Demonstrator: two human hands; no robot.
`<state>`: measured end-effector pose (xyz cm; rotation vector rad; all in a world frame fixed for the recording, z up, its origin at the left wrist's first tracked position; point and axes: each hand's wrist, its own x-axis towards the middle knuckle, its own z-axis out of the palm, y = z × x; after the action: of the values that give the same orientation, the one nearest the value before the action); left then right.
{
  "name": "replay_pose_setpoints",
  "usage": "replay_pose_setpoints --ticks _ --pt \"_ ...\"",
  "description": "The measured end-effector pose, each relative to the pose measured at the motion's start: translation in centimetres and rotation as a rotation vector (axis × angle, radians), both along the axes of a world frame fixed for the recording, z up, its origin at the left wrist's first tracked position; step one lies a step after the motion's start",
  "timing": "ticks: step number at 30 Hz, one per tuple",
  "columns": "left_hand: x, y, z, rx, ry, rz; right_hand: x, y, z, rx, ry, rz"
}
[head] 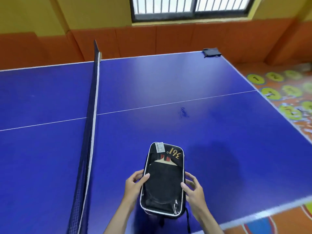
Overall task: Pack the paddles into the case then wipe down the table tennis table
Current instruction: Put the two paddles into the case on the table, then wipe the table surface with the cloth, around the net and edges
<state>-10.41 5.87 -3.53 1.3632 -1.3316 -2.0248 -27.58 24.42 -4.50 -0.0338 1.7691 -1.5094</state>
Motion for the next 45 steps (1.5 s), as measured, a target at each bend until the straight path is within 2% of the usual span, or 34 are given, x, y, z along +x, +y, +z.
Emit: replay_pose_setpoints --ticks 8,12,16,24,30,37,40,45 --pt "-11.0 9.4 1.6 -0.046 0.011 -0.326 -5.8 12.9 2.3 0.027 0.108 -0.354" --pt "-18.0 15.5 2.0 -0.058 0.015 -0.46 -10.9 20.0 1.7 0.017 0.092 -0.514" --pt "-24.8 21.9 1.6 -0.078 -0.001 -0.556 -16.4 27.2 1.2 0.04 0.081 -0.569" --pt "-38.4 32.4 2.8 -0.096 -0.054 -0.618 -26.2 38.5 1.8 0.12 0.095 -0.609" --pt "-48.8 36.0 3.1 -0.177 -0.082 -0.74 -33.3 42.4 1.3 0.117 0.026 -0.684" --pt "-61.5 37.9 -0.5 -0.27 -0.146 -0.81 -42.5 44.6 -0.8 0.171 0.006 -0.704" --pt "-66.5 39.1 -1.9 -0.296 -0.171 -0.881 -46.0 45.5 -2.0 0.207 -0.06 -0.693" --pt "-72.1 40.8 -4.0 -0.307 -0.229 -0.98 -50.5 46.5 -3.3 0.263 -0.126 -0.719"
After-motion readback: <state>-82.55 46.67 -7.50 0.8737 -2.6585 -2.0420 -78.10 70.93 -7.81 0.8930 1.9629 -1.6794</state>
